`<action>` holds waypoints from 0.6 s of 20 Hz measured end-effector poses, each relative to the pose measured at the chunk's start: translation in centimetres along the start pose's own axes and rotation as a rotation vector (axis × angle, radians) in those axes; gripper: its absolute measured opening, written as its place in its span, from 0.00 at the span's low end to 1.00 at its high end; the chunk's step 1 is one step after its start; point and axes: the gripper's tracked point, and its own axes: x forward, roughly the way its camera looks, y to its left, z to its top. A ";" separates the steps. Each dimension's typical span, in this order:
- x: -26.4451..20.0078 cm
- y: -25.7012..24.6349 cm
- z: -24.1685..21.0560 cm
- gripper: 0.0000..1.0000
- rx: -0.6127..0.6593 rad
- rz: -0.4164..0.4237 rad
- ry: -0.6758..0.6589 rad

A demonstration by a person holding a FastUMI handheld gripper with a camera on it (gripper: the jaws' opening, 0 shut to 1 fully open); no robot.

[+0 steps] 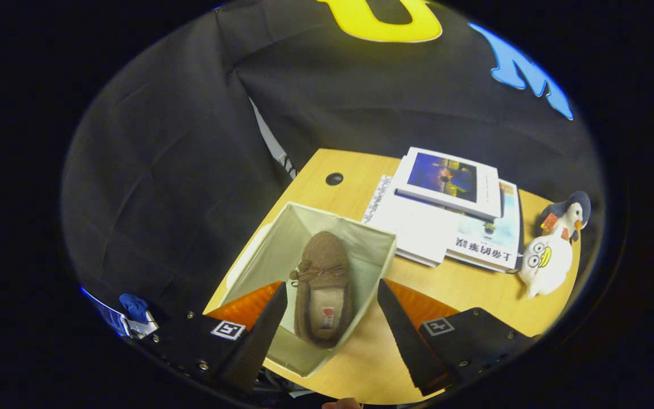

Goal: Open the storage box then place both shoes into the box .Put the left shoe in first, then the right shoe, with the right side of both shoes facing outward in a uniform manner.

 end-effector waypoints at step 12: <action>-21.9 -14.1 5.2 0.97 0.015 -0.337 -0.686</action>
